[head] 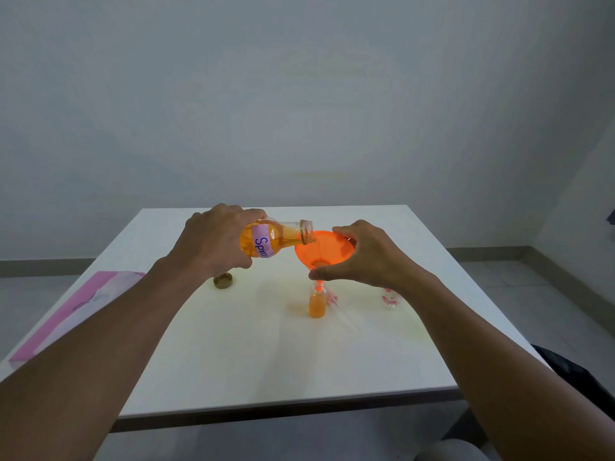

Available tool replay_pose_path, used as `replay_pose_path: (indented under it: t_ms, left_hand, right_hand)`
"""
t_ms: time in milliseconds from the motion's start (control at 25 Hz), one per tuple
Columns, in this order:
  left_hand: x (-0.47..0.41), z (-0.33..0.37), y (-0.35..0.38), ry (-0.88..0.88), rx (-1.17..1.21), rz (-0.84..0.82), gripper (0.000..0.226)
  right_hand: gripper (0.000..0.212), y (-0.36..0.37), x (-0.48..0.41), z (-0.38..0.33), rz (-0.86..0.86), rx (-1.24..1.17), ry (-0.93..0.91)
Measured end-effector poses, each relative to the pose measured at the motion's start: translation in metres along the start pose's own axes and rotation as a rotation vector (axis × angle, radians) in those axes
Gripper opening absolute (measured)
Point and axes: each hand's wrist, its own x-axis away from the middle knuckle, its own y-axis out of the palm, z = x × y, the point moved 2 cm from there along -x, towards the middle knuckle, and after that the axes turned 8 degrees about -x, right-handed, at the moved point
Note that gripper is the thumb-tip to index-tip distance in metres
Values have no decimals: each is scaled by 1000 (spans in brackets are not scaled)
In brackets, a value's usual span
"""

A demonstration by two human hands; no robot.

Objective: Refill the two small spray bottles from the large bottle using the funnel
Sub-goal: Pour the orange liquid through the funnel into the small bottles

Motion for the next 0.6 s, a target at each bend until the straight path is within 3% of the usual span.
replay_pose_path:
  t_ms: [600]
  left_hand:
    - [0, 0, -2, 3, -17, -3, 81]
  right_hand:
    - [95, 1, 0, 0, 1, -4, 5]
